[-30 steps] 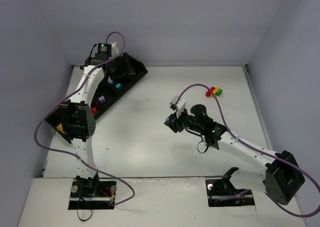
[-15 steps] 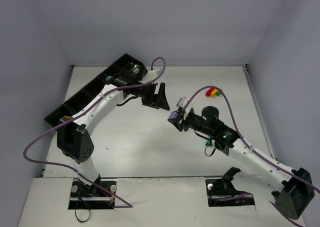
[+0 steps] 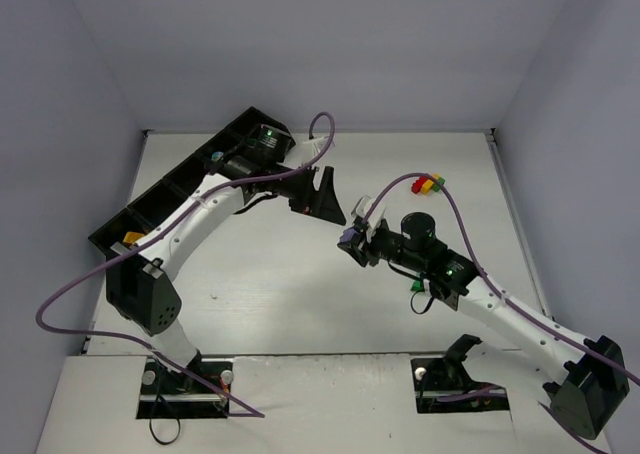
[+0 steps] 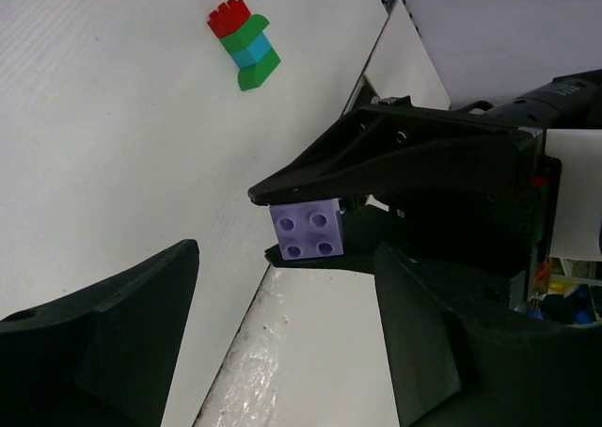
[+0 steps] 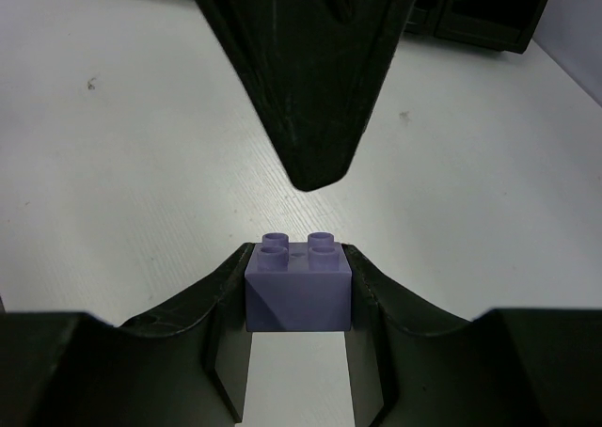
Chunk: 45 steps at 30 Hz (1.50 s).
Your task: Sort the legos into containers by color
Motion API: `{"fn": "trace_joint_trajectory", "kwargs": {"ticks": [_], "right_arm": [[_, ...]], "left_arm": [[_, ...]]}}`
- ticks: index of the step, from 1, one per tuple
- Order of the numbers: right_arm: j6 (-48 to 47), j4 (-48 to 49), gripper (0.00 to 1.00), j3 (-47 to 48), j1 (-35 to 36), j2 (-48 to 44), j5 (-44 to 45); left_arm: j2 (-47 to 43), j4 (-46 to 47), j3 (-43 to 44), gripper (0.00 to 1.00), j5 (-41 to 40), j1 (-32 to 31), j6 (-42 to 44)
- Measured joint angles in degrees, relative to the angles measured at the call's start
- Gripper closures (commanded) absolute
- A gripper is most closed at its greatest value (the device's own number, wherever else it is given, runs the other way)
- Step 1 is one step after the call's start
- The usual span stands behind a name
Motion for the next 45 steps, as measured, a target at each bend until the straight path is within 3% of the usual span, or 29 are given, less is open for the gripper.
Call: {"fn": "trace_joint_trajectory", "kwargs": {"ticks": [13, 16, 23, 26, 28, 29, 32, 33, 34, 45], "right_arm": [[-0.02, -0.28, 0.91, 1.29, 0.02, 0.02, -0.42], [-0.02, -0.28, 0.91, 1.29, 0.02, 0.02, -0.48], [-0.31, -1.05, 0.91, 1.29, -0.02, 0.28, -0.13], [-0.52, -0.94, 0.88, 1.29, -0.22, 0.55, -0.13], [-0.59, -0.98, 0.82, 1.29, -0.22, 0.85, -0.11], [-0.66, -0.96, 0.64, 1.31, -0.22, 1.07, -0.11], [-0.02, -0.96, 0.33, 1.68, -0.22, 2.1, -0.13], [0.09, -0.96, 0.13, 2.01, -0.22, 2.49, -0.17], [0.63, -0.9, 0.01, 2.25, -0.22, 2.82, -0.2], [0.63, -0.66, 0.0, 3.48, -0.22, 5.03, 0.9]], "left_arm": [[1.31, 1.2, -1.97, 0.32, 1.09, -3.48, 0.22], [1.73, 2.08, -1.99, 0.4, 0.59, -3.63, -0.63], [2.03, 3.69, -2.05, 0.88, 0.72, -4.11, -2.93], [2.03, 4.04, -2.34, 0.98, 0.57, -4.11, -3.76], [2.03, 4.11, -2.56, 1.0, 0.17, -4.09, -3.89], [2.03, 4.17, -2.69, 1.0, -0.07, -4.09, -3.91], [2.03, 4.13, -2.97, 1.0, -1.01, -3.98, -3.56], [2.03, 4.11, -3.04, 1.0, -1.25, -3.85, -3.45], [2.03, 4.13, -3.06, 1.0, -1.53, -3.63, -3.39], [1.86, 1.84, -4.94, 1.0, -5.42, 4.44, -0.11]]}}
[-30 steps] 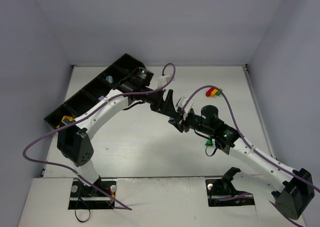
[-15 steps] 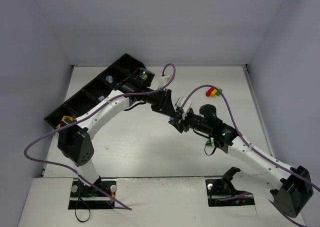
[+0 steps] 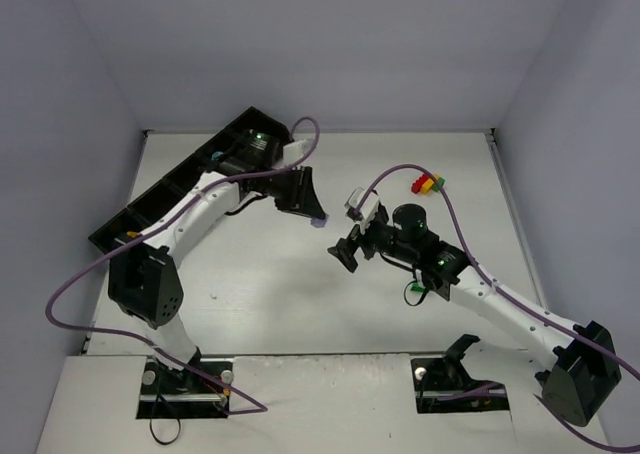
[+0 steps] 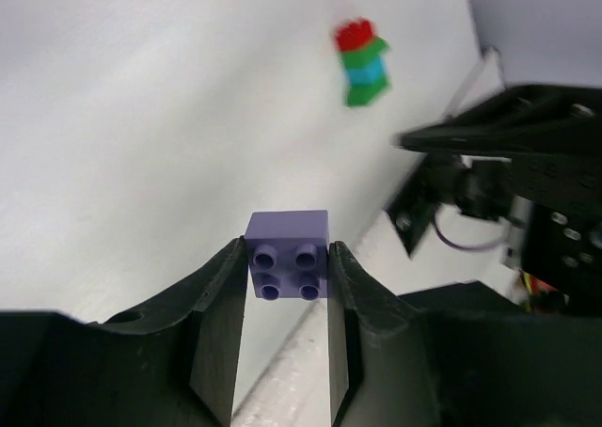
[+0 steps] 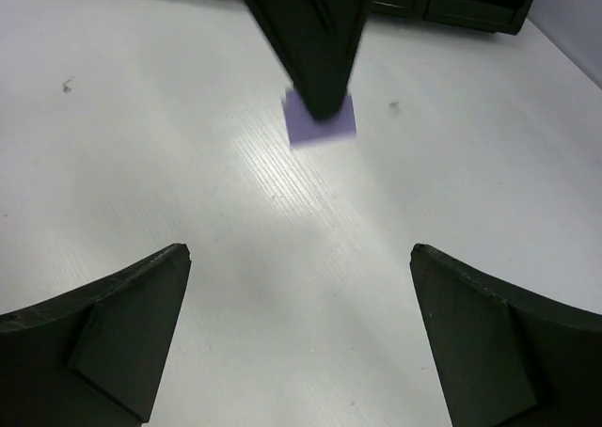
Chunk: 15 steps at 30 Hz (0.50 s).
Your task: Sort the legos into containers by color
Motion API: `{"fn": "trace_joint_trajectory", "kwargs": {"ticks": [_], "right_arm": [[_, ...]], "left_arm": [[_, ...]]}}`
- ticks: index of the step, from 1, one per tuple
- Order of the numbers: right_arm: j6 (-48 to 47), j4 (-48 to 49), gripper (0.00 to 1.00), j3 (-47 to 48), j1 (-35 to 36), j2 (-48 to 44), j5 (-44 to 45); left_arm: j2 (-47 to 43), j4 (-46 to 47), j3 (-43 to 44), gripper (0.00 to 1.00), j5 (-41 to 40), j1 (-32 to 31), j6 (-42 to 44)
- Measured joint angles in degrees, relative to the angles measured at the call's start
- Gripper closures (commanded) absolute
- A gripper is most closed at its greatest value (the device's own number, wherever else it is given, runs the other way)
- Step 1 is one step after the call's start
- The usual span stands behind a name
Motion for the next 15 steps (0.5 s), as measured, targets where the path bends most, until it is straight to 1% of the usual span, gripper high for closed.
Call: {"fn": "trace_joint_trajectory", "kwargs": {"ticks": [3, 9, 12, 13, 15], "right_arm": [[0.63, -0.13, 0.0, 0.0, 0.0, 0.04, 2.03], [6.03, -0.96, 0.0, 0.17, -0.09, 1.68, 11.63], [9.9, -3.1, 0.0, 1.64, -0.55, 4.17, 16.11], [11.13, -3.87, 0.0, 2.25, -0.79, 5.05, 17.38], [13.7, -5.33, 0.0, 3.37, -0.94, 6.49, 19.85]], "left_arm": [[-0.46, -2.1, 0.0, 1.0, -5.55, 6.08, 1.55], [-1.14, -5.35, 0.0, 1.0, -24.37, 19.96, 2.71], [-1.01, -5.42, 0.22, 1.0, -32.5, 24.92, 2.82], [-0.5, -5.66, 0.9, 0.96, -34.56, 26.05, 2.95], [1.33, -5.62, 3.37, 0.93, -37.88, 27.56, 3.17]]}}
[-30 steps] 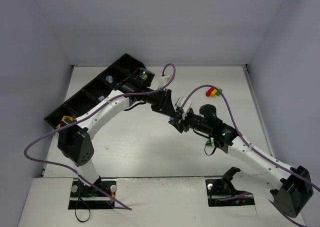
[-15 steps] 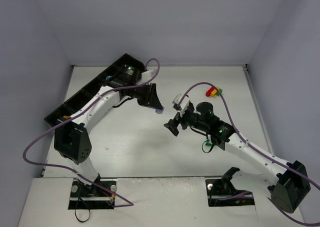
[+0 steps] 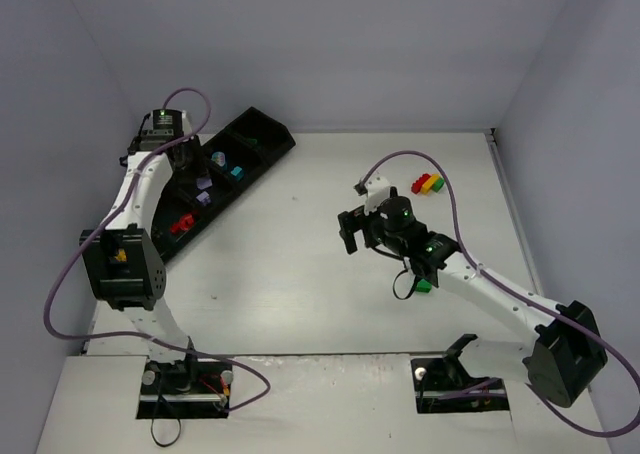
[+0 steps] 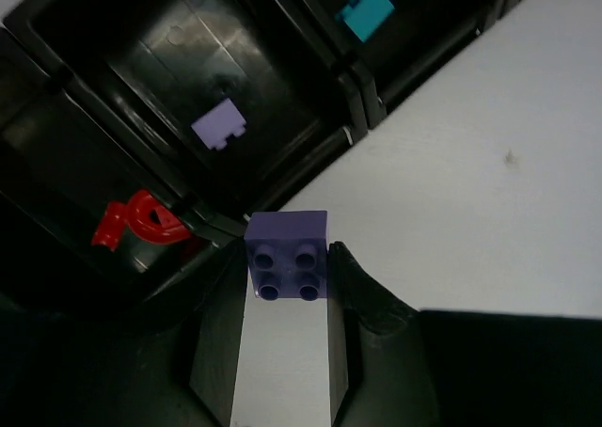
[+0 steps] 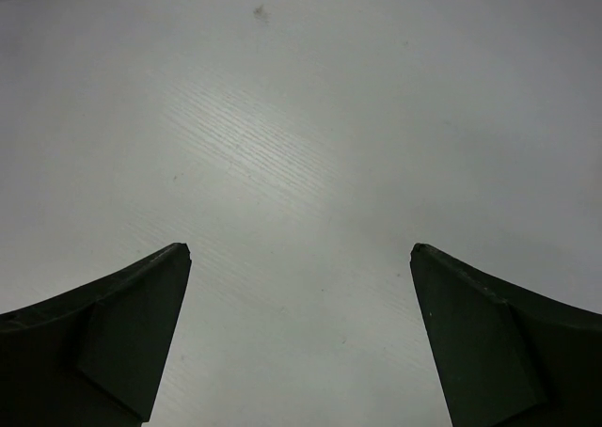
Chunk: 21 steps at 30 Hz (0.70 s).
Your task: Sort the legos into containers by color
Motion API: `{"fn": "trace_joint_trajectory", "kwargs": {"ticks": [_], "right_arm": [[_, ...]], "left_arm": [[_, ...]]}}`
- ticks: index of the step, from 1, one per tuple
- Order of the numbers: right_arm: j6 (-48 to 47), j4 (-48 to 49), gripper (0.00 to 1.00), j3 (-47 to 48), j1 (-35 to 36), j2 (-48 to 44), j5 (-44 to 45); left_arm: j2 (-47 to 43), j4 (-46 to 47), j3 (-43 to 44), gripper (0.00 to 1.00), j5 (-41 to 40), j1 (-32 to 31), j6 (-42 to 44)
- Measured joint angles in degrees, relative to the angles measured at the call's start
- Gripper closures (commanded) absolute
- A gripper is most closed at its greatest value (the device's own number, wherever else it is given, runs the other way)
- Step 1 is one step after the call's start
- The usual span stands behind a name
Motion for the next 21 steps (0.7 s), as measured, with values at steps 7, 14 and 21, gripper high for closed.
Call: {"fn": "trace_joint_trajectory", "kwargs": {"ticks": [7, 14, 21], "right_arm": [[10.6, -6.54, 0.01, 2.27, -2.89, 0.79, 9.44], [22.99, -16.94, 0.02, 2.86, -9.53, 1.09, 16.96], [32.39, -23.96, 0.0, 2.78, -16.39, 3.61, 17.7]], "left_arm": [[11.52, 0.87, 10.03, 0.65, -6.51, 1.22, 0.76], [15.52, 0.66, 10.84, 0.4, -8.68, 1.57, 1.03], [14.88, 0.61, 10.84, 0.36, -7.52, 1.75, 1.03]]}}
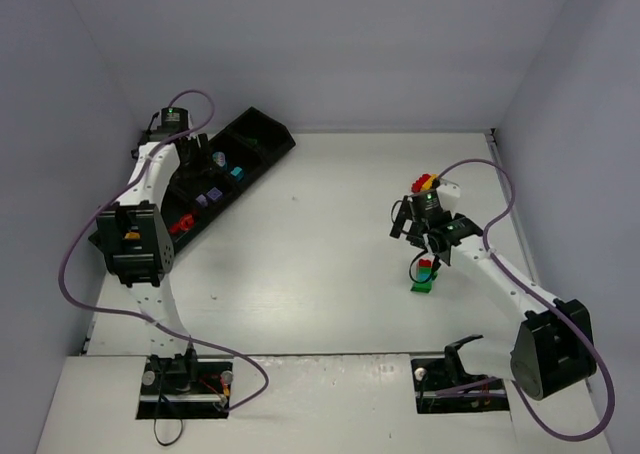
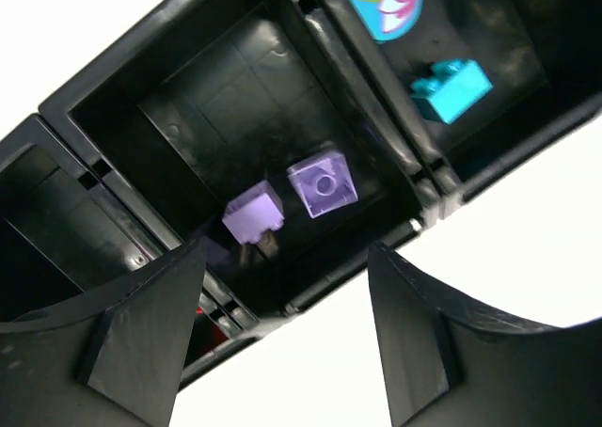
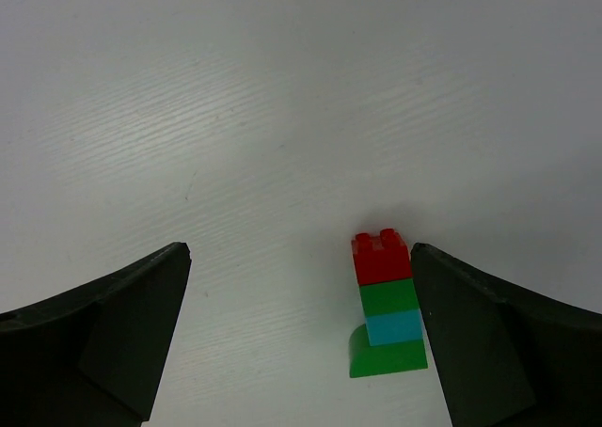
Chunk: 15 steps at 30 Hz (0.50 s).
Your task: Sort the legos into containers by color
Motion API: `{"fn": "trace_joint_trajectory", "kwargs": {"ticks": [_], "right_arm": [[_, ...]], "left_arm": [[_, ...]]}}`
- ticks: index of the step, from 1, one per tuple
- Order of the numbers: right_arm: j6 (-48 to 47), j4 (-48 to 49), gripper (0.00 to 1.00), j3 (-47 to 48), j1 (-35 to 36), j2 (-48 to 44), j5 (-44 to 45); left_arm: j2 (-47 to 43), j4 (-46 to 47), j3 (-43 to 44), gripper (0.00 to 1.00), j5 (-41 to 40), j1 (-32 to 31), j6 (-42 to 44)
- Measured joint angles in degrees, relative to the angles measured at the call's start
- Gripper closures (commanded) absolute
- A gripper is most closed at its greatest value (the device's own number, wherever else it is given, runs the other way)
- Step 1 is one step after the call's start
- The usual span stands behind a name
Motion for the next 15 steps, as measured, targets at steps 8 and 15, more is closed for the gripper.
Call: {"fn": "trace_joint_trajectory", "kwargs": {"ticks": [8, 15], "right_arm": [[7.19, -3.72, 0.0, -1.6, -1.9, 0.5, -0.74], [14.01, -4.13, 0.04, -6.36, -1.88, 1.86, -2.21]], "left_arm": [[-14.1, 0.55, -6.82, 0.36, 5.7, -2.62, -2.25], [-28.87, 1.66, -13.88, 0.35, 11.89, -15.89, -3.67]]}}
